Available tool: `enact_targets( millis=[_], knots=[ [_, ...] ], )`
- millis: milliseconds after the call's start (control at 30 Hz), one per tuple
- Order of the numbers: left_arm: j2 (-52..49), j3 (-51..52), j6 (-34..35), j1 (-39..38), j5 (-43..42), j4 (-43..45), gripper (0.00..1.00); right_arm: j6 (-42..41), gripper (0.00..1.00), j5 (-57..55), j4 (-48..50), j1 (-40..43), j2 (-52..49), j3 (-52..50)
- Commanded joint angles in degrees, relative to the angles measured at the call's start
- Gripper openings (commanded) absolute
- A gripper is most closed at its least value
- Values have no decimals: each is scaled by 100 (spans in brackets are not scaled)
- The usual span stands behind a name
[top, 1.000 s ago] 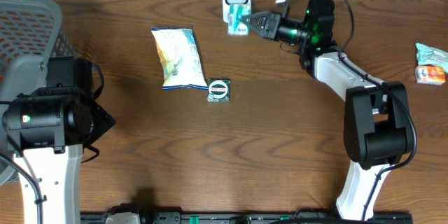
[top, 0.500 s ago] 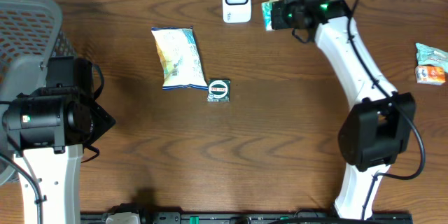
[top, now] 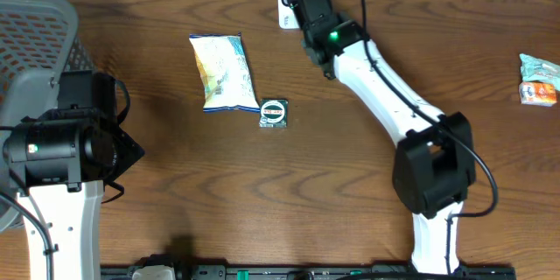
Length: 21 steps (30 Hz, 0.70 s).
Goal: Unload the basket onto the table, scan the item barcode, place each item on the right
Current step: 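Hold the teal pack under the scanner with the right gripper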
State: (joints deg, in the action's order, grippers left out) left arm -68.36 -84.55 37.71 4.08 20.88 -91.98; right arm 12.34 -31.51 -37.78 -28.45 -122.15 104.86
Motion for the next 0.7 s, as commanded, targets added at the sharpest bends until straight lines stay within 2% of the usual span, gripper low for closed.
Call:
enact_targets(
  millis=[0, 200, 367, 667],
  knots=[
    [22, -4, 74, 24, 15, -33, 98, 479, 1, -505, 479, -76, -76, -28],
    [22, -4, 74, 24, 17, -33, 97, 916, 1, -555, 1644, -179, -76, 28],
    [22, -4, 74, 24, 15, -33, 98, 1318, 1, 273, 1982, -166, -94, 125],
    [22, -4, 74, 24, 15, -33, 98, 2470, 1, 782, 3620, -4, -466, 164]
  ],
)
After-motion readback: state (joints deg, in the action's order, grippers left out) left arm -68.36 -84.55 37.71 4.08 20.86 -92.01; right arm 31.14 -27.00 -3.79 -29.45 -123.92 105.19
